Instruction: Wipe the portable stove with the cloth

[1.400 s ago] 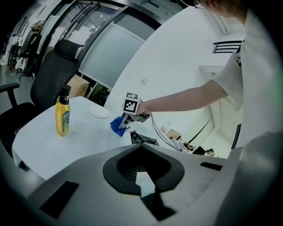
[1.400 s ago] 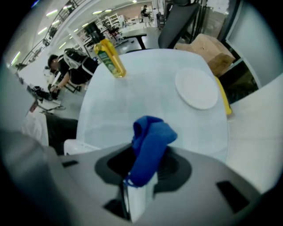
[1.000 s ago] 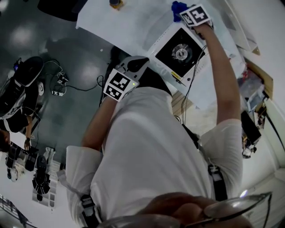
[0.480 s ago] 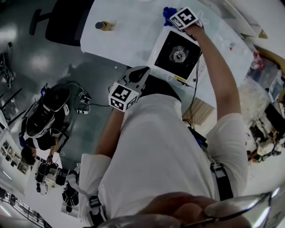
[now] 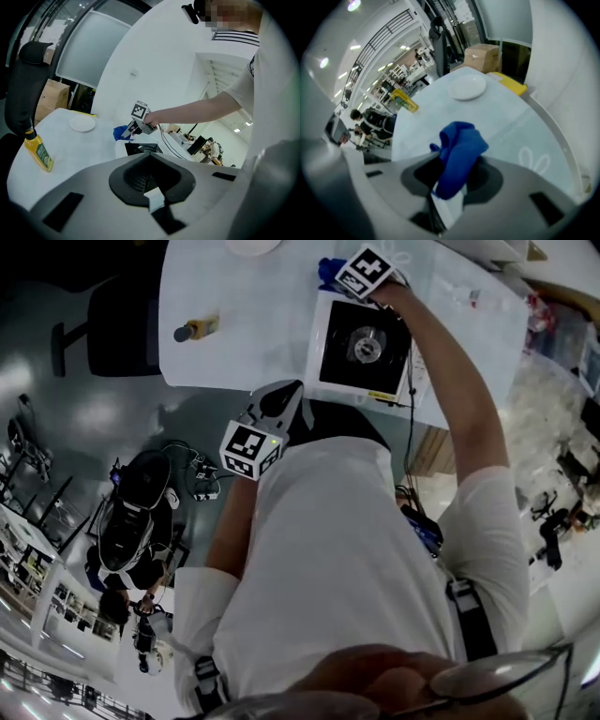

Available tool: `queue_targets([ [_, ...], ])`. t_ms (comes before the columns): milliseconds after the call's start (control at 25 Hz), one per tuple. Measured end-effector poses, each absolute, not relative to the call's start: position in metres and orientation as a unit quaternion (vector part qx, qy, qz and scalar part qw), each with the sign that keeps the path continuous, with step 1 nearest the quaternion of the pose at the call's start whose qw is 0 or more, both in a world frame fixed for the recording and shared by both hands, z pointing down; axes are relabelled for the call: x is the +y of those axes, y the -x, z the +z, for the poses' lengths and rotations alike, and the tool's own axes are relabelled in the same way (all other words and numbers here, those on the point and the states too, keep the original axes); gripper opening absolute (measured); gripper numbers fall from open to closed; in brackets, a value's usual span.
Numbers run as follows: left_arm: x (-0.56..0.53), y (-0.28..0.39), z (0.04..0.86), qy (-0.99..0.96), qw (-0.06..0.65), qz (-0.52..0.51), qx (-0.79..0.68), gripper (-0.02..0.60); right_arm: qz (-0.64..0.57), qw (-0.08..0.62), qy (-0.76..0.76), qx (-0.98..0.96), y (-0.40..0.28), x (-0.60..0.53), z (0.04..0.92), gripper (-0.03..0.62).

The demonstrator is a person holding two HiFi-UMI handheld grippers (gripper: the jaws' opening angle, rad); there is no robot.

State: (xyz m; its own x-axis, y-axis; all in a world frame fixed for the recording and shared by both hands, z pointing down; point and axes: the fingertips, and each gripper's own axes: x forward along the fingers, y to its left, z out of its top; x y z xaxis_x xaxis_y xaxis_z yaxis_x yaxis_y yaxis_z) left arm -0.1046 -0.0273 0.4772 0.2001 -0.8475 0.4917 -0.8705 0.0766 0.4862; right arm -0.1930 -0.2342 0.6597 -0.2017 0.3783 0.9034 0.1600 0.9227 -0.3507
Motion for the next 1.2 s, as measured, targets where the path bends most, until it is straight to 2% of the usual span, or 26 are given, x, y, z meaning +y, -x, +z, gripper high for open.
queue_targets([
  [1200, -0.059, 0.081, 0.478, -0.721, 0.377, 0.044, -0.579, 0.031, 0.159, 0.618, 0.108, -0.763, 0.090, -0.301, 0.666, 0.133],
])
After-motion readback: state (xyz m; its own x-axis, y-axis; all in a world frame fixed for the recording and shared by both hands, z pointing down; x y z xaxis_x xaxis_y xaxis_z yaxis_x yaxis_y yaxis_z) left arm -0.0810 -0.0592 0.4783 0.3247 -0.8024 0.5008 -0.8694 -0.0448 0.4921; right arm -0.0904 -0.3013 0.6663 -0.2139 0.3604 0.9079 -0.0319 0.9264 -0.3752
